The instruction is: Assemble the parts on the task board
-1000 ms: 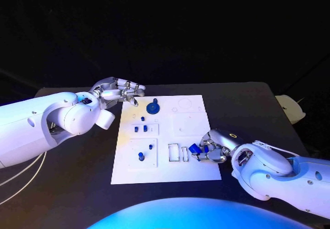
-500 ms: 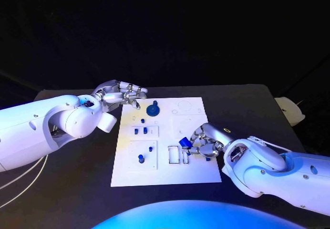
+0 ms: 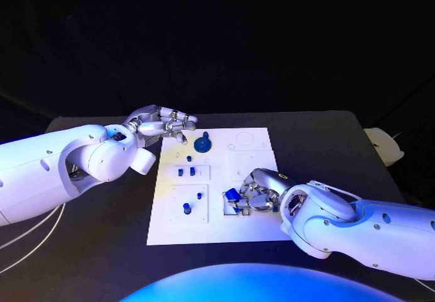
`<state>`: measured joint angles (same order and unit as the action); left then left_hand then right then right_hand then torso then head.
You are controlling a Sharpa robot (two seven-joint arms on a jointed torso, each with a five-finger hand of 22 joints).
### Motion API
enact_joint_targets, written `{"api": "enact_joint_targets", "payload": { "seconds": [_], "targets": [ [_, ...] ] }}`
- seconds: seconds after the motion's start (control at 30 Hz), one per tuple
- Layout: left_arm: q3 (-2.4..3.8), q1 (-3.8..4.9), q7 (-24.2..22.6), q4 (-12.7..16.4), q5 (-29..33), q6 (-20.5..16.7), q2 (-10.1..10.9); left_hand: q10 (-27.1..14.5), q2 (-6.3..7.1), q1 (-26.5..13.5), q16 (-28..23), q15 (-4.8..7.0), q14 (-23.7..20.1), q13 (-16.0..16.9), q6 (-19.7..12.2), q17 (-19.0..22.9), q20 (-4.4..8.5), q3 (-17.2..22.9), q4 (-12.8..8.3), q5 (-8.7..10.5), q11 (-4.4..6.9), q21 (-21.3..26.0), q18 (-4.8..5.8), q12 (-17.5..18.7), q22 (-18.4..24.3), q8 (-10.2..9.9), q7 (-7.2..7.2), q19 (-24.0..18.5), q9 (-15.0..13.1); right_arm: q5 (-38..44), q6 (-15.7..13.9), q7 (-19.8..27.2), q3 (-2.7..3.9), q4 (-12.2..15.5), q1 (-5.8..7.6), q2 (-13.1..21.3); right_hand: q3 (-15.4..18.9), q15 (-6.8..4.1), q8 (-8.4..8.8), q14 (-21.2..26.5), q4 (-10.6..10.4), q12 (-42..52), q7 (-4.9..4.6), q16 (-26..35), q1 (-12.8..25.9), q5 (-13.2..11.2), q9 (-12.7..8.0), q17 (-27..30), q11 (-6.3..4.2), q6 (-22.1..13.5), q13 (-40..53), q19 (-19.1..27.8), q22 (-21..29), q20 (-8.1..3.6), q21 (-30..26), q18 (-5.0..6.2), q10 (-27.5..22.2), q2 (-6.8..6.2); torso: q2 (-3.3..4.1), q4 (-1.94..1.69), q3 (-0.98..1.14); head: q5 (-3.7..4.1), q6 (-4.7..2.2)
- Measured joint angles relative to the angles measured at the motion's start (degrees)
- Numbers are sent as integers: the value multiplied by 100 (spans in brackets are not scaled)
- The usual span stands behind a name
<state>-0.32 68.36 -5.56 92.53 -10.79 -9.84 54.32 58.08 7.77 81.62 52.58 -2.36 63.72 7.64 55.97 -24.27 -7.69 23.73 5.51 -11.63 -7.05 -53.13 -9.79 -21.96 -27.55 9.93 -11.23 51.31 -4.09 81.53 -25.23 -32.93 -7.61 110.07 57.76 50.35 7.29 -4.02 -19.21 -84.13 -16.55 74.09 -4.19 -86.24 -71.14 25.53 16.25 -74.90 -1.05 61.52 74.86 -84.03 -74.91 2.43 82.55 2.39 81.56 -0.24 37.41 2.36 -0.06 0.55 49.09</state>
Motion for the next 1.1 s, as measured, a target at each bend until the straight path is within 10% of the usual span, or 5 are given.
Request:
{"api": "enact_joint_targets", "payload": {
  "seconds": [0.53, 0.8, 1.1],
  "targets": [
    [0, 0, 3, 56, 1, -1, 10, -7, 0, 0, 0, 0, 0, 0, 0, 0, 0, 0, 0, 0, 7, 0, 0, 0, 0, 0, 0, 0, 0, -3, 221, -11, 5, -177, 16, -125, 180, -41, -97, 0, -9, 0, 1, 0, 189, -32, 368, -4, -13, 2, 9, 0, 1, -41, 0, 6, 29, 61, 2, 5, 6, -40, 13],
    [0, 0, 8, 44, 1, -1, 16, -7, 0, 0, 0, 0, 0, 0, 0, 0, 0, 0, 0, 0, 7, 0, 0, 0, -1, 0, 0, 0, 0, 16, 267, -20, 1, -188, 20, -176, 437, -41, -143, 0, -10, 0, 185, 0, 502, -666, 498, -4, -24, 187, 8, 0, -1, -41, 0, 11, 40, 72, 4, 4, 5, -38, 10],
    [0, 0, 14, 24, 2, 0, 19, -7, 0, 0, 0, 0, 0, 0, -1, 0, 0, 0, 0, 0, 7, 0, 0, 0, 4, 0, -1, 0, 0, 113, 243, -30, 2, -212, 25, -190, 630, -41, -186, 0, -30, -67, 157, 0, 860, -1138, 616, -3, -24, 157, 5, 0, -4, -40, -103, 14, 40, -128, 3, 4, 4, -50, -23]
  ]
}}
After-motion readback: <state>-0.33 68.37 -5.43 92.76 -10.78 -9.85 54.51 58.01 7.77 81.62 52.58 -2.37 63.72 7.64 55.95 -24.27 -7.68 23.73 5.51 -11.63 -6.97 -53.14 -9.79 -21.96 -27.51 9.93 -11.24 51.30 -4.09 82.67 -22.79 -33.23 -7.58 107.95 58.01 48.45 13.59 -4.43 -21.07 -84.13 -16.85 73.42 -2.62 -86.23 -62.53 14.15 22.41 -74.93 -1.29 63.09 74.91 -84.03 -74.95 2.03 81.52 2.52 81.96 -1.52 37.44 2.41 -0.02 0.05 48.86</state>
